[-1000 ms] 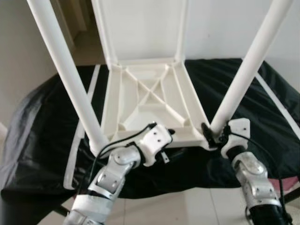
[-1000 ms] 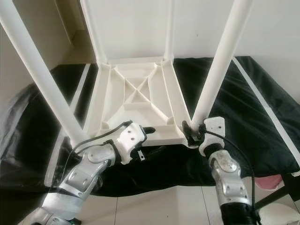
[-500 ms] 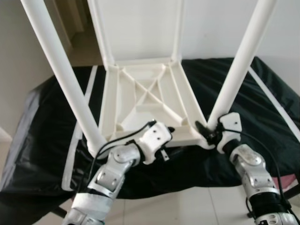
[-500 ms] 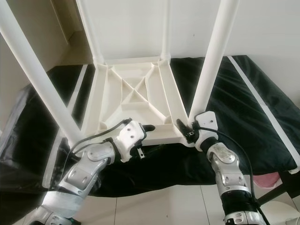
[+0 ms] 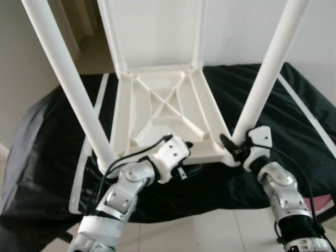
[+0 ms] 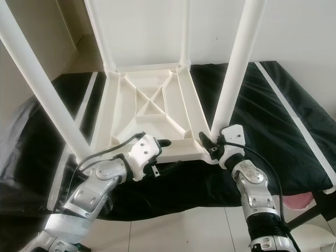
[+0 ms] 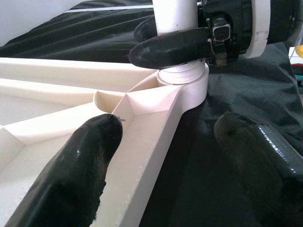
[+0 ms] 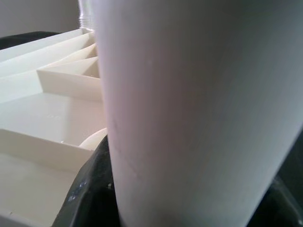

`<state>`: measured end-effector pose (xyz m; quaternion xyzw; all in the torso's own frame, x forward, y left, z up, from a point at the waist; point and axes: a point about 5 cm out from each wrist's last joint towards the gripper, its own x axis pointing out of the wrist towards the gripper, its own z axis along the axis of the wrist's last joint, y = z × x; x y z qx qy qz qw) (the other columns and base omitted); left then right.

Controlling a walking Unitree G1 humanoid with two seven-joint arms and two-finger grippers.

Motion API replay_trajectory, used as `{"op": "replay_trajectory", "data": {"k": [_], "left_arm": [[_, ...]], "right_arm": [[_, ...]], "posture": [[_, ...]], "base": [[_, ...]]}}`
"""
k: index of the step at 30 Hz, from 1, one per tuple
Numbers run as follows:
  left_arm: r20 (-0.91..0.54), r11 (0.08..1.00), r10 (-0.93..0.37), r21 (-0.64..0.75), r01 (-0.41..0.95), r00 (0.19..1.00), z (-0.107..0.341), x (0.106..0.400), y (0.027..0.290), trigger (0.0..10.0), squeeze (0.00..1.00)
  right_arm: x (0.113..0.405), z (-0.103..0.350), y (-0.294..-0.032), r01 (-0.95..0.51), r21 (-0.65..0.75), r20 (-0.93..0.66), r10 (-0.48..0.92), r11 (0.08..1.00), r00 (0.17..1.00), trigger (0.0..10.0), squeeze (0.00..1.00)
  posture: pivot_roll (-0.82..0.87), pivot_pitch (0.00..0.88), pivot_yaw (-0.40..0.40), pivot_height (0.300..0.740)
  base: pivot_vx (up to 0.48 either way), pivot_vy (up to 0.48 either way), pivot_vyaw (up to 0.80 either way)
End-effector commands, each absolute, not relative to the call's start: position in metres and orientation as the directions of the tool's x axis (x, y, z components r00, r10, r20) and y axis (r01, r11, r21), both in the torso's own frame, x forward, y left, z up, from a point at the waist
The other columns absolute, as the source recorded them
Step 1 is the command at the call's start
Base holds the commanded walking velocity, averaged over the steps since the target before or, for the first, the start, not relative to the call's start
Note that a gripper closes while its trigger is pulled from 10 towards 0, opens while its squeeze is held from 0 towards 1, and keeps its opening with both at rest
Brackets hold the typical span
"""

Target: Building children table

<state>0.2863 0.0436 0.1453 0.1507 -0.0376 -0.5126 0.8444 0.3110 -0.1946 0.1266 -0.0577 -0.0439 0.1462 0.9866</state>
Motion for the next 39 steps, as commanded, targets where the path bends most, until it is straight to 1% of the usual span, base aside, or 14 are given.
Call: {"op": "replay_trajectory", "data": {"k": [1, 2, 4, 8, 14, 15, 16, 18, 19, 22, 26, 30, 33, 39], "left_arm": [[-0.094, 0.427, -0.877, 0.292, 0.855, 0.47, 0.147, 0.288, 0.044, 10.0, 0.0], [-0.094, 0.427, -0.877, 0.292, 0.855, 0.47, 0.147, 0.288, 0.044, 10.0, 0.0], [-0.095, 0.424, -0.879, 0.29, 0.858, 0.467, 0.146, 0.288, 0.043, 10.0, 0.0], [-0.094, 0.422, -0.881, 0.288, 0.86, 0.464, 0.147, 0.288, 0.042, 10.0, 0.0], [-0.097, 0.421, -0.88, 0.291, 0.859, 0.465, 0.147, 0.289, 0.043, 10.0, 0.0], [-0.097, 0.424, -0.879, 0.291, 0.858, 0.467, 0.146, 0.288, 0.043, 10.0, 0.0], [-0.097, 0.424, -0.879, 0.291, 0.858, 0.467, 0.146, 0.288, 0.043, 10.0, 0.0], [-0.096, 0.425, -0.878, 0.29, 0.857, 0.468, 0.146, 0.287, 0.043, 10.0, 0.0], [-0.096, 0.425, -0.878, 0.29, 0.857, 0.468, 0.146, 0.287, 0.043, 10.0, 0.0], [-0.096, 0.426, -0.878, 0.289, 0.857, 0.469, 0.146, 0.287, 0.043, 10.0, 0.0], [-0.096, 0.426, -0.878, 0.29, 0.857, 0.469, 0.146, 0.286, 0.043, 10.0, 0.0], [-0.095, 0.424, -0.879, 0.289, 0.858, 0.467, 0.145, 0.286, 0.043, 10.0, 0.0], [-0.093, 0.424, -0.88, 0.287, 0.859, 0.465, 0.145, 0.286, 0.042, 10.0, 0.0], [-0.094, 0.421, -0.882, 0.285, 0.861, 0.462, 0.145, 0.285, 0.041, 10.0, 0.0]], "right_arm": [[0.309, 0.112, -0.196, -0.22, -0.101, -0.004, 0.22, 0.97, 0.975, 10.0, 0.0], [0.309, 0.112, -0.196, -0.22, -0.101, -0.004, 0.22, 0.97, 0.975, 10.0, 0.0], [0.311, 0.11, -0.188, -0.141, -0.044, -0.012, 0.141, 0.989, 0.99, 10.0, 0.0], [0.313, 0.108, -0.179, -0.046, 0.023, -0.034, 0.047, 0.999, 0.998, 10.0, 0.0], [0.313, 0.106, -0.168, 0.001, 0.06, -0.049, 0.002, 0.998, 0.999, 10.0, 0.0], [0.312, 0.106, -0.163, 0.069, 0.082, -0.055, -0.064, 0.994, 0.996, 10.0, 0.0], [0.312, 0.106, -0.163, 0.069, 0.082, -0.055, -0.064, 0.994, 0.996, 10.0, 0.0], [0.31, 0.104, -0.161, 0.159, 0.103, -0.067, -0.153, 0.982, 0.986, 10.0, 0.0], [0.31, 0.104, -0.161, 0.159, 0.103, -0.067, -0.153, 0.982, 0.986, 10.0, 0.0], [0.308, 0.104, -0.161, 0.232, 0.109, -0.077, -0.224, 0.967, 0.971, 10.0, 0.0], [0.304, 0.106, -0.167, 0.399, 0.105, -0.063, -0.394, 0.911, 0.917, 10.0, 0.0], [0.303, 0.108, -0.173, 0.458, 0.118, -0.061, -0.453, 0.881, 0.889, 10.0, 0.0], [0.299, 0.11, -0.184, 0.539, 0.13, -0.058, -0.536, 0.832, 0.842, 10.0, 0.0], [0.295, 0.108, -0.188, 0.586, 0.12, -0.067, -0.583, 0.801, 0.81, 10.0, 0.0]], "posture": [[-0.09, 0.039, 0.054, 0.74], [-0.09, 0.039, 0.054, 0.74], [-0.1, 0.038, 0.062, 0.74], [-0.1, 0.036, 0.064, 0.74], [-0.1, 0.034, 0.06, 0.74], [-0.09, 0.03, 0.056, 0.74], [-0.09, 0.03, 0.056, 0.74], [-0.09, 0.026, 0.052, 0.74], [-0.09, 0.026, 0.052, 0.74], [-0.09, 0.024, 0.051, 0.74], [-0.09, 0.021, 0.051, 0.74], [-0.09, 0.02, 0.049, 0.74], [-0.09, 0.018, 0.046, 0.74], [-0.09, 0.019, 0.047, 0.74]], "base": [[0.0, 0.0, 0.0], [0.0, 0.0, 0.0], [0.0, 0.0, 0.0], [0.0, 0.0, 0.0], [0.0, 0.0, 0.0], [0.0, 0.0, 0.0], [0.0, 0.0, 0.0], [0.0, 0.0, 0.0], [0.0, 0.0, 0.0], [0.0, 0.0, 0.0], [0.0, 0.0, 0.0], [0.0, 0.0, 0.0], [0.0, 0.0, 0.0], [0.0, 0.0, 0.0]]}}
